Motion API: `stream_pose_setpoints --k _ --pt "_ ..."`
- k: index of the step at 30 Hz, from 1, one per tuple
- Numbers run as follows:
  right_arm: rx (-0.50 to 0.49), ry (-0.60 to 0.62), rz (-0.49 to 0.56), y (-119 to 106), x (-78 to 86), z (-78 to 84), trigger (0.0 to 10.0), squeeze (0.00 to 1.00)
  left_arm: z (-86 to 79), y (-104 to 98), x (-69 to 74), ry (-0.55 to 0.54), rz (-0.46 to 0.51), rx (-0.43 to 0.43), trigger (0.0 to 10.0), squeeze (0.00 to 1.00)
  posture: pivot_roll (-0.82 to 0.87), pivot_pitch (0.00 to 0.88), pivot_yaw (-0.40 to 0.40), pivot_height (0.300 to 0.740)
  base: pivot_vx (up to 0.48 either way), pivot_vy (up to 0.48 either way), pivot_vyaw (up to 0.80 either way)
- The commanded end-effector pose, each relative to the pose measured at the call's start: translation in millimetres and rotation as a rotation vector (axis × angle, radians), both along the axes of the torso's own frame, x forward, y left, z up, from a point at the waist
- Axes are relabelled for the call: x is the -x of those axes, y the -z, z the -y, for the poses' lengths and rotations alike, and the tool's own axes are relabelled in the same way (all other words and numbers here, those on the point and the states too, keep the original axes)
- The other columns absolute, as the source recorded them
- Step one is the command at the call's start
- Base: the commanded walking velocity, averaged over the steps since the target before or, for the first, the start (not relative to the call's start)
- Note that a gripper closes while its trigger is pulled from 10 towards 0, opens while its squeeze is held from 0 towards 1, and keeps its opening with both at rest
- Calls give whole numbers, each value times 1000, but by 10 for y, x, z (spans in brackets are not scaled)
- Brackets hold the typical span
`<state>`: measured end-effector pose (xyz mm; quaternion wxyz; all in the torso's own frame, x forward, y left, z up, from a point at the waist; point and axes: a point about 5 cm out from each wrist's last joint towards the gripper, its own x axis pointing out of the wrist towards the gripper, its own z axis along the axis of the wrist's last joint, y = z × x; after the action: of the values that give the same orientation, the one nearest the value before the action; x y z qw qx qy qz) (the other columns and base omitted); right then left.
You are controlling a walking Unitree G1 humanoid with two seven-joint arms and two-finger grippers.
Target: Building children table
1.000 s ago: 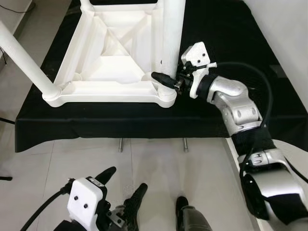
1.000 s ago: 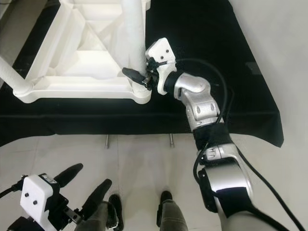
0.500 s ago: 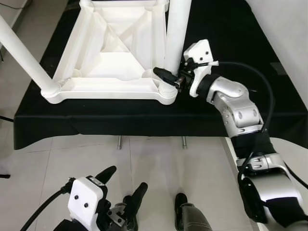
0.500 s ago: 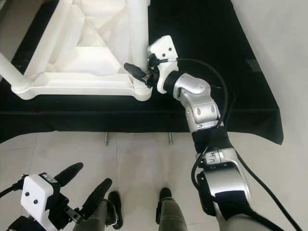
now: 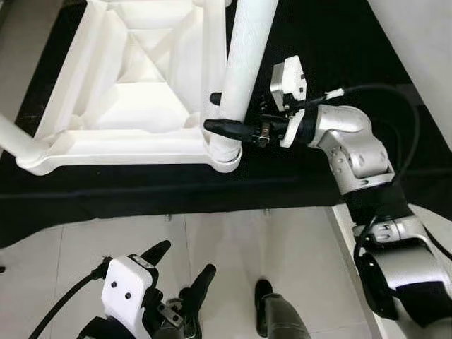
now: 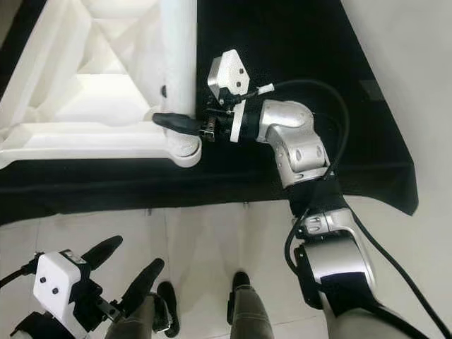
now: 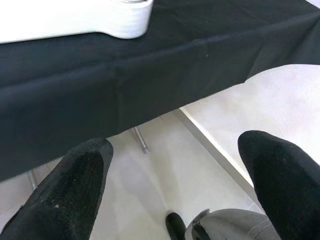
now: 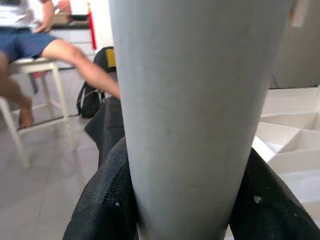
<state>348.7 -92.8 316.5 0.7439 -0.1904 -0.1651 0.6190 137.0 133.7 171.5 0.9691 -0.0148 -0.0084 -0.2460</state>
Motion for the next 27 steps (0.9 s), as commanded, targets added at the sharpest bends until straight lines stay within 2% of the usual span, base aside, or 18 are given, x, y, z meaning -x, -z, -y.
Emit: stream_pose_setpoints --k 1,3,7,8,12,14,27 --pt "101 52 -58 234 -75 50 10000 0 -14 42 22 -11 -22 0 10000 0 1 384 6 740 0 0 0" --pt "174 64 -87 311 -118 35 10000 0 -10 42 21 -12 -20 1 10000 0 -3 381 1 740 0 0 0" --pt "222 55 -136 365 -150 6 10000 0 -6 42 21 -12 -18 3 10000 0 -3 380 -2 740 0 0 0" --pt "247 36 -178 390 -169 -20 10000 0 -5 40 23 -13 -17 4 10000 0 -1 380 -5 740 0 0 0" --pt "272 29 -193 403 -184 -27 10000 0 -4 39 25 -13 -17 4 10000 0 1 381 -6 740 0 0 0" --pt "316 28 -215 399 -224 -40 10000 0 1 35 32 -13 -17 4 10000 0 2 383 -9 740 0 0 0" --pt "334 -126 -247 207 -204 -135 10000 0 15 40 54 -12 -24 9 10000 0 3 376 -6 740 0 0 0"
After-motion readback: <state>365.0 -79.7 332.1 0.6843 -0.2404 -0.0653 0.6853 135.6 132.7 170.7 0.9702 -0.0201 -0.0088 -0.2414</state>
